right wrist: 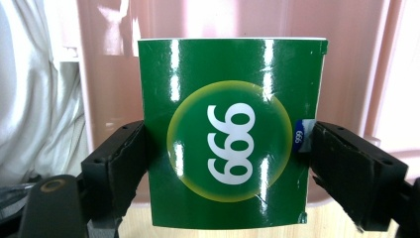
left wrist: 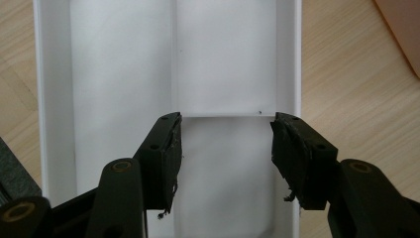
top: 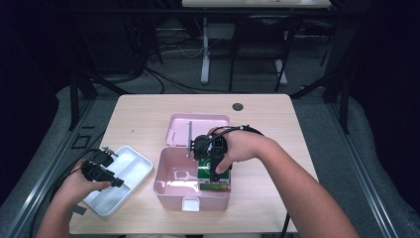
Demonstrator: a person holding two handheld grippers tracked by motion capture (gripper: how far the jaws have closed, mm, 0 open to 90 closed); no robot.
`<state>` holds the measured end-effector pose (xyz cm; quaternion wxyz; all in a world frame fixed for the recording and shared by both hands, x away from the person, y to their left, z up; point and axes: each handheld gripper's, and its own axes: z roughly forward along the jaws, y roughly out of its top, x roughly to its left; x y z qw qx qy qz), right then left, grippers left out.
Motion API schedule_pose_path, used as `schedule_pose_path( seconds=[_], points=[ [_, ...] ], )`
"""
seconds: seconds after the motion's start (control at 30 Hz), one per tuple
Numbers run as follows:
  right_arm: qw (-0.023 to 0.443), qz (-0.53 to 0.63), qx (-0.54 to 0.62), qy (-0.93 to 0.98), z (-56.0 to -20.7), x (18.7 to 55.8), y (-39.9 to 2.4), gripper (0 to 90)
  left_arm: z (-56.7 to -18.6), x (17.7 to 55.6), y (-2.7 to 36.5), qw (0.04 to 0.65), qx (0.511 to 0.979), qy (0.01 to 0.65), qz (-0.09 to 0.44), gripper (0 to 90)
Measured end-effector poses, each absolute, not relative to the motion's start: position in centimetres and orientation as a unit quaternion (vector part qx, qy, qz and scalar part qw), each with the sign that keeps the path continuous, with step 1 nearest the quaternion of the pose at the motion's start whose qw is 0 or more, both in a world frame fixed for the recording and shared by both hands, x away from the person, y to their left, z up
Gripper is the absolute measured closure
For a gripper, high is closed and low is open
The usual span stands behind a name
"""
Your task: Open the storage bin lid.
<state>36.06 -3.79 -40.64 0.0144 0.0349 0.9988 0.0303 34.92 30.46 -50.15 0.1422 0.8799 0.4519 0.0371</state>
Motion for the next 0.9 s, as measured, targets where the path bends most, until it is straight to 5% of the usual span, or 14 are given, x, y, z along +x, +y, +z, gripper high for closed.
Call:
schedule_pose_path(
  seconds=[0.9],
  points=[
    [0.016, 0.033, 0.050, 0.998, -44.4, 36.7, -4.0, 16.0, -50.3, 35.0, 30.2, 0.140, 0.880, 0.452, 0.035, 45.6]
  ],
)
